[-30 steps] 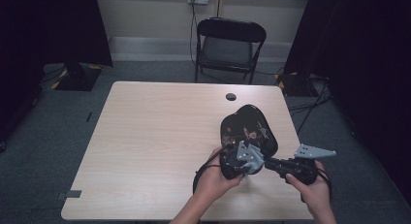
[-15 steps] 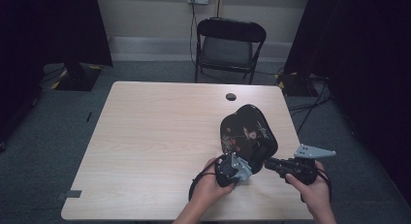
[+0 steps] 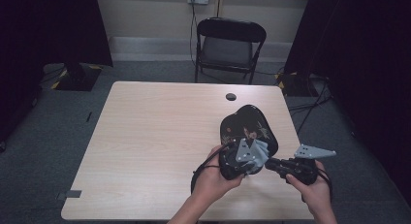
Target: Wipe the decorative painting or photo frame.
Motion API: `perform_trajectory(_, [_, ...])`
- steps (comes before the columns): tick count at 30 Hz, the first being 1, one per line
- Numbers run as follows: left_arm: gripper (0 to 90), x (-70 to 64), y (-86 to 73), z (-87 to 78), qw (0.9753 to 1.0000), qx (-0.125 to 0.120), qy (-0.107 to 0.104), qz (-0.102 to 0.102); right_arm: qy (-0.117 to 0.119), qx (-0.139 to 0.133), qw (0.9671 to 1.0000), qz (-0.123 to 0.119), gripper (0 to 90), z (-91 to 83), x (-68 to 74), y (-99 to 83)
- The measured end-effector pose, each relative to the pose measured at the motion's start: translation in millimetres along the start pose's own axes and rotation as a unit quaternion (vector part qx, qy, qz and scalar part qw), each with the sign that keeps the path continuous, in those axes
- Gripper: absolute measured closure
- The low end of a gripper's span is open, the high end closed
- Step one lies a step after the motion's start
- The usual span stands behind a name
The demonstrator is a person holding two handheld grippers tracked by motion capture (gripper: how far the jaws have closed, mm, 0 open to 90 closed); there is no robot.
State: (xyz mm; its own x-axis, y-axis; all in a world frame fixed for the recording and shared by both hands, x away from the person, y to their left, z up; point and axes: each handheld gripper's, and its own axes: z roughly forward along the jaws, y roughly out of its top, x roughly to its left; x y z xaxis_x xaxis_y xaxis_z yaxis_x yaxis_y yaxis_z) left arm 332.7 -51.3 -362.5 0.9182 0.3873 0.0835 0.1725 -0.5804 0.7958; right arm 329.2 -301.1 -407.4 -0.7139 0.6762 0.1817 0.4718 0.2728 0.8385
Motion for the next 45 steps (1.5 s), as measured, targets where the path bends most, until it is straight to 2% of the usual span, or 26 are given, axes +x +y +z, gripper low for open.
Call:
perform_trajectory(5, [76.5,-0.4,17.1,-2.9,0.9999,-0.005,0.003,0.014,0.002,0.000,1.0000,-0.001,76.2,-1.7,-0.5,0.2])
perform_trajectory(10, [76.5,-4.5,24.1,2.4,0.9997,-0.013,-0.001,0.019,0.002,0.002,1.0000,-0.006,77.6,-2.4,-1.1,0.1])
perform_trajectory(11, [76.5,-4.1,24.9,3.4,0.9997,-0.008,-0.003,0.023,0.002,0.003,1.0000,-0.006,77.9,-2.3,-1.1,0.2])
perform_trajectory(13, [76.6,-4.0,24.3,7.8,0.9998,-0.003,-0.004,0.019,0.002,0.003,1.0000,-0.007,78.0,-1.6,-0.7,0.3])
perform_trajectory(21, [76.6,-0.2,5.8,17.4,0.9997,0.021,0.000,0.008,0.000,0.008,0.9999,-0.011,79.3,0.1,-0.6,-0.2])
perform_trajectory(26, [76.6,-1.0,-10.9,26.1,0.9995,0.030,-0.010,-0.008,-0.001,0.009,0.9999,-0.010,80.0,-0.2,-1.5,-0.8])
perform_trajectory(29, [76.6,-2.9,-18.6,30.8,0.9990,0.042,-0.015,-0.007,-0.002,0.008,0.9999,-0.009,80.4,-0.7,-2.1,-0.8])
perform_trajectory(45, [76.6,-3.3,-45.3,47.0,0.9969,0.070,-0.025,-0.025,-0.005,0.004,1.0000,-0.004,79.7,-4.3,-4.3,-1.1])
